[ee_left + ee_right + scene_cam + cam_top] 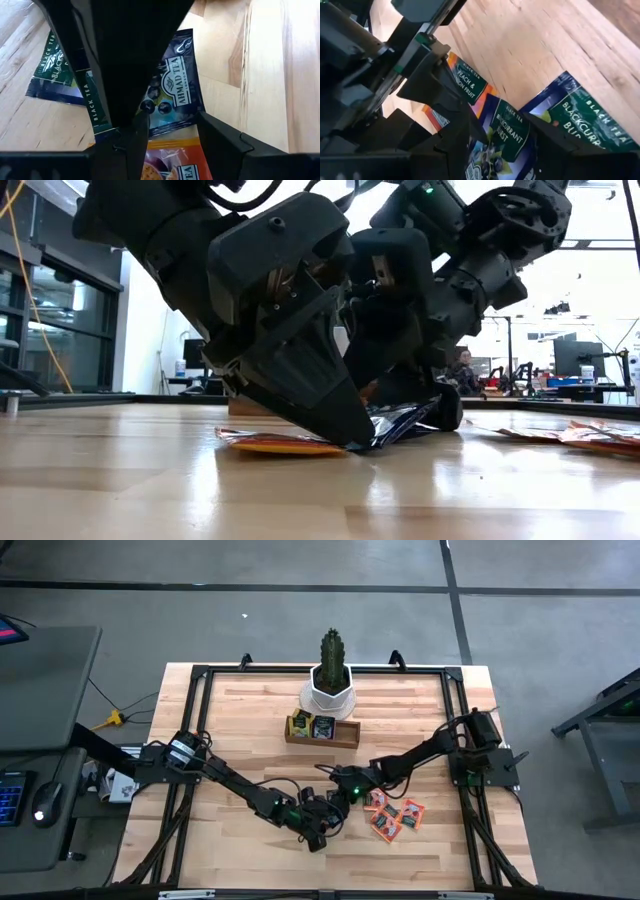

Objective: Pick & Place Tea
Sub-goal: Put the purple tea bag into the middle section of the wooden organizer

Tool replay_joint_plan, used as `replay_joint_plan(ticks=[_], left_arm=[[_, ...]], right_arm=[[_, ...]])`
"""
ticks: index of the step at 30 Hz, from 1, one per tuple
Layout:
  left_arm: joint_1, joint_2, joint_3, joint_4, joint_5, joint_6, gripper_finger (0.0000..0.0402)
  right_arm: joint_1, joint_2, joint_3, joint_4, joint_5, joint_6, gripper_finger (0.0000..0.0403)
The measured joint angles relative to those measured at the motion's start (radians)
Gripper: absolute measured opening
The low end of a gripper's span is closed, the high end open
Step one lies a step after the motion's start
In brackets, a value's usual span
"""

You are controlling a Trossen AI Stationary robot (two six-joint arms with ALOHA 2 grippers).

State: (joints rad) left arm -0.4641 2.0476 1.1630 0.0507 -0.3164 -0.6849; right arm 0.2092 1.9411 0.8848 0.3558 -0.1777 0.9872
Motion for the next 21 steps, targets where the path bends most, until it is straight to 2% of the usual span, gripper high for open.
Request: replay_joint_plan(ticks=[10,19,21], left_arm=[[0.001,0.000,0.001,0.003,0.053,0.033,0.0170],[0.001,0.000,0.001,0.003,0.094,0.029,0.0170],[0.001,0.000,0.001,0.004,0.100,0.029,0.0170]], right_arm=[[-0.002,0.000,0.001,-0.027,-0.014,-0.023,0.0098],[-0.002,0.000,0.001,-0.029,-0.014,-0.028,0.0010],[-0.002,0.000,0.001,-0.029,-0.014,-0.035,0.0005]])
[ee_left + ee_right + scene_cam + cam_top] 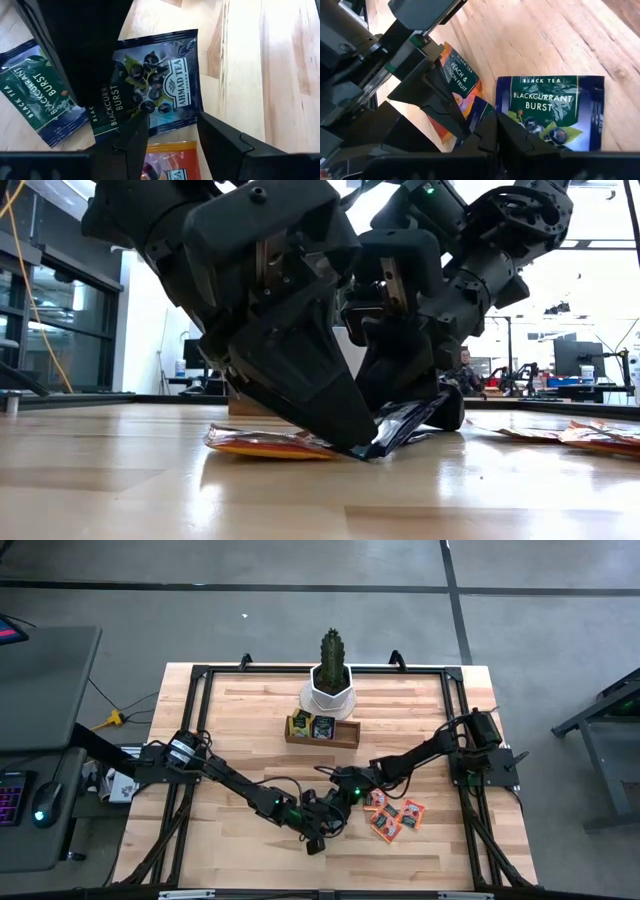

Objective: Pick & Place Tea
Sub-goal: Put the purple tea bag into the middle section of the wooden organizer

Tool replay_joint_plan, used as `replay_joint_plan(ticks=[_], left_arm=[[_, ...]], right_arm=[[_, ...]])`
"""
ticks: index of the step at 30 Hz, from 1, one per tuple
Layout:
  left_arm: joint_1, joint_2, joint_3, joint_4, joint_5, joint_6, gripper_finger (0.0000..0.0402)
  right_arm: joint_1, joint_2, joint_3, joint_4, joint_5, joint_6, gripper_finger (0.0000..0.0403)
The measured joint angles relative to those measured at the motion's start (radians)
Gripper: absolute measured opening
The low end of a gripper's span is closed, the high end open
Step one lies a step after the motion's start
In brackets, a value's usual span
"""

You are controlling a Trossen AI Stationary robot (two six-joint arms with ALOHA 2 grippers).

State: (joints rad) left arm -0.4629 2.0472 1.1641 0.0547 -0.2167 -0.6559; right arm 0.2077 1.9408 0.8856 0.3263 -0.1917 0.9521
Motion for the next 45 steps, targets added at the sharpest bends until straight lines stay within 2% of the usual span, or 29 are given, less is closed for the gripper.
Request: replay_joint_plan(ticks=[30,35,45], left_arm=[[0.000,-0.002,-0.001,0.031,0.027,0.004,0.0170],[0.014,-0.027,-0.003,-0.004,0.040,0.018,0.0170],[0.071,-0.149,-0.001,-0.178,0.046,0.110,0.0170]], right_arm=[[0.039,-0.046,-0.004,-0.085,0.033,-0.061,0.0000],[0.042,-0.047,-0.002,-0.097,0.030,-0.076,0.0000],[0.041,-0.056,-0.003,-0.103,0.024,-0.103,0.0000]])
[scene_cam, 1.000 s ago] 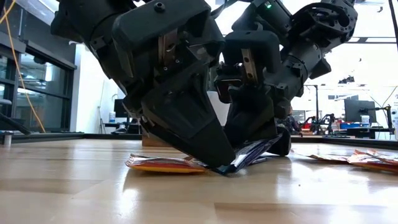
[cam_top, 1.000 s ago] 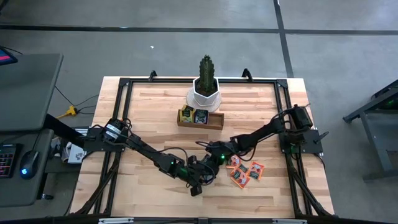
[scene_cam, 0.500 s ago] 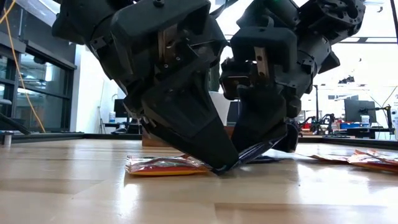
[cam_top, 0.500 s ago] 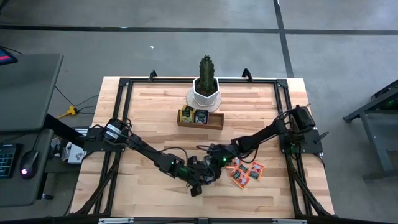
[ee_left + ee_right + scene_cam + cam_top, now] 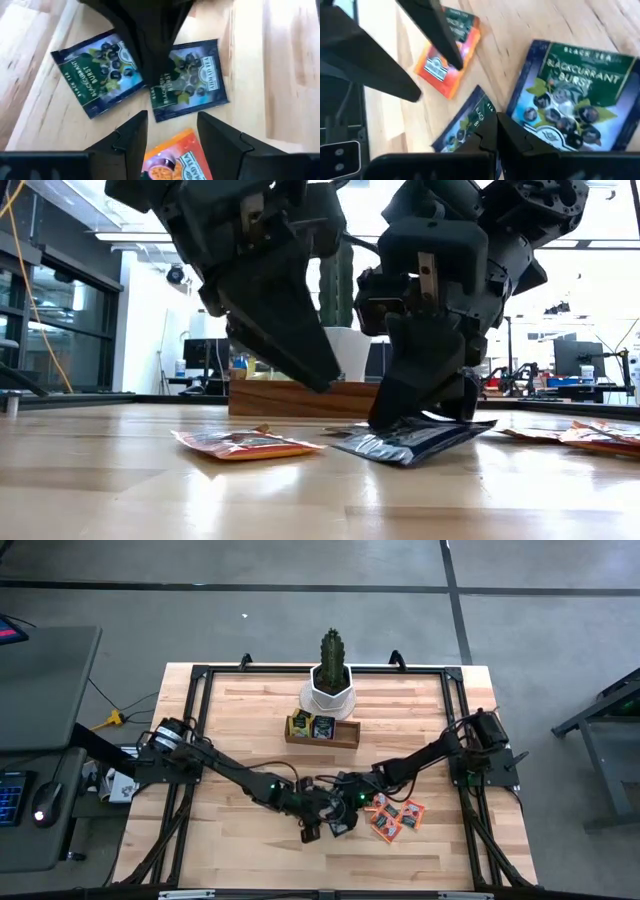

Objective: Pick & Place Tea
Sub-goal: Put the purple tea bag into the middle section of the wooden organizer

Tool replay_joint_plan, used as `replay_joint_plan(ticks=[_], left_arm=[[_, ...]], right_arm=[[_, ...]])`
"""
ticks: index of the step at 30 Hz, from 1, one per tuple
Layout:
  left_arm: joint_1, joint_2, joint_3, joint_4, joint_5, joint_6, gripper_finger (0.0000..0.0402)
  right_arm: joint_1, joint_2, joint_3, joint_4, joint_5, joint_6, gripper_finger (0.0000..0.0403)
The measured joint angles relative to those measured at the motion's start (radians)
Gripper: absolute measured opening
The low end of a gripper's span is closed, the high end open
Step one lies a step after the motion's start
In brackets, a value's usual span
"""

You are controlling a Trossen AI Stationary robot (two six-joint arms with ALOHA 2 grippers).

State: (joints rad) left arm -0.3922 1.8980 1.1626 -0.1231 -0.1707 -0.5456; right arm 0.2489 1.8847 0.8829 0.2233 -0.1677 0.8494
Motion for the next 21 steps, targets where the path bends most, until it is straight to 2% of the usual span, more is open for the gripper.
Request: replay_joint_plan(ticks=[5,12,15,18,21], left_arm=[[-0.001,-0.049,0.000,-0.098,-0.043,0.019,0.0170],[-0.017,-0.153,-0.002,-0.335,-0.224,0.021,0.0170],[-0.023,-0.195,-0.004,-0.408,-0.267,0.019,0.0170],[-0.027,-0.244,-0.052,-0.375,-0.292,0.019,0.0170],[-0.028,-0.296,-0.153,-0.346,-0.288,0.012,0.0170]], right_arm=[[0.000,-0.032,0.000,-0.010,0.005,-0.019,0.0000],[-0.005,-0.115,0.000,-0.041,0.062,-0.037,0.0000],[-0.009,-0.152,0.000,-0.049,0.097,-0.054,0.0000],[-0.013,-0.192,0.000,-0.064,0.146,-0.065,0.0000],[-0.024,-0.236,0.000,-0.089,0.187,-0.073,0.0000]])
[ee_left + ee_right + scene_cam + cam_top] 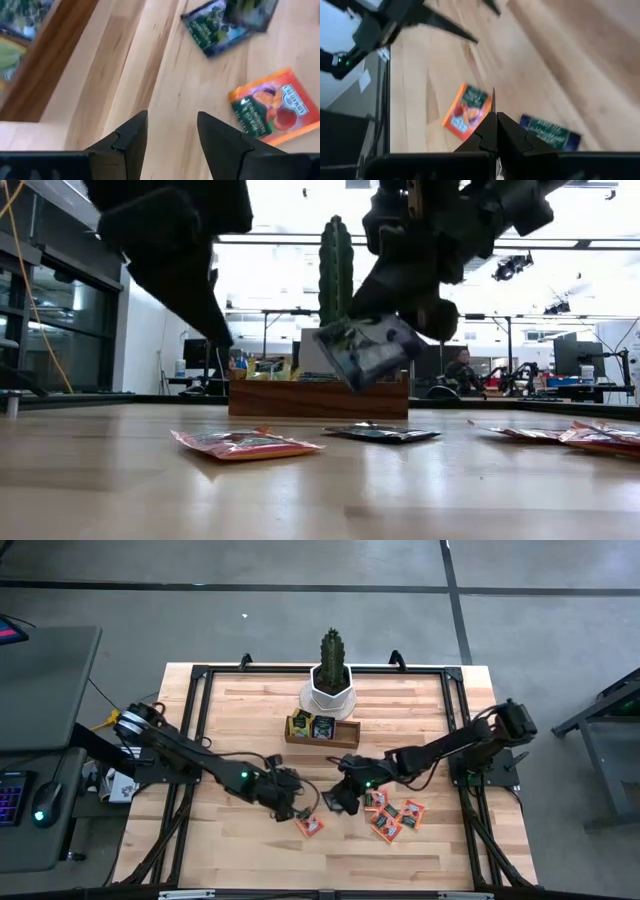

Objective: Pick & Place Tea
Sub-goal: Put the purple tea bag into the middle section of the wooden organizer

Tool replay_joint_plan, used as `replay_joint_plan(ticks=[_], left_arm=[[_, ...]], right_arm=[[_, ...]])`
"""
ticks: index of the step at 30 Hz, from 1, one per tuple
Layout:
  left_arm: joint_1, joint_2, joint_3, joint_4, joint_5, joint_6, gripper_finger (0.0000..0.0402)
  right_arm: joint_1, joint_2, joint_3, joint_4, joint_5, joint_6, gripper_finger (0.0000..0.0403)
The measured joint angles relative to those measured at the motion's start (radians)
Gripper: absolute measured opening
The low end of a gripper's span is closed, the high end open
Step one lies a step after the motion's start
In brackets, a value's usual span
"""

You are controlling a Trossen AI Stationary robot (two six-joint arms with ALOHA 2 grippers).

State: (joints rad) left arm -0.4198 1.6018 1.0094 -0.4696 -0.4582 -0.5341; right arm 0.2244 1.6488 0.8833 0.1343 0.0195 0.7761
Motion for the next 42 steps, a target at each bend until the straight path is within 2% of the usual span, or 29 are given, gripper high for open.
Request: replay_joint_plan(ticks=[9,14,18,25,31,35,42], left_arm=[[0.001,-0.178,-0.398,0.508,0.040,-0.078,0.0170],[0.001,-0.238,-0.554,0.725,0.041,-0.103,0.0170],[0.013,-0.271,-0.687,0.939,0.057,-0.107,0.0170],[0.098,-0.276,-0.888,1.365,0.143,-0.105,0.0170],[0.168,-0.276,-0.940,1.517,0.280,-0.049,0.0170],[0.212,-0.276,-0.941,1.533,0.406,-0.005,0.0170],[0.278,-0.276,-0.941,1.538,0.509,0.035,0.0170]], right_arm=[[-0.085,-0.143,0.000,-0.107,0.077,-0.087,0.0000],[-0.174,-0.192,0.000,-0.130,0.079,-0.142,0.0000],[-0.240,-0.188,0.057,-0.160,0.070,-0.235,0.0000],[-0.319,-0.079,0.219,-0.182,0.105,-0.526,0.0000],[-0.363,0.026,0.238,-0.141,0.174,-0.593,0.0000],[-0.390,0.088,0.238,-0.105,0.157,-0.558,0.0000],[-0.395,0.159,0.238,-0.100,0.167,-0.481,0.0000]])
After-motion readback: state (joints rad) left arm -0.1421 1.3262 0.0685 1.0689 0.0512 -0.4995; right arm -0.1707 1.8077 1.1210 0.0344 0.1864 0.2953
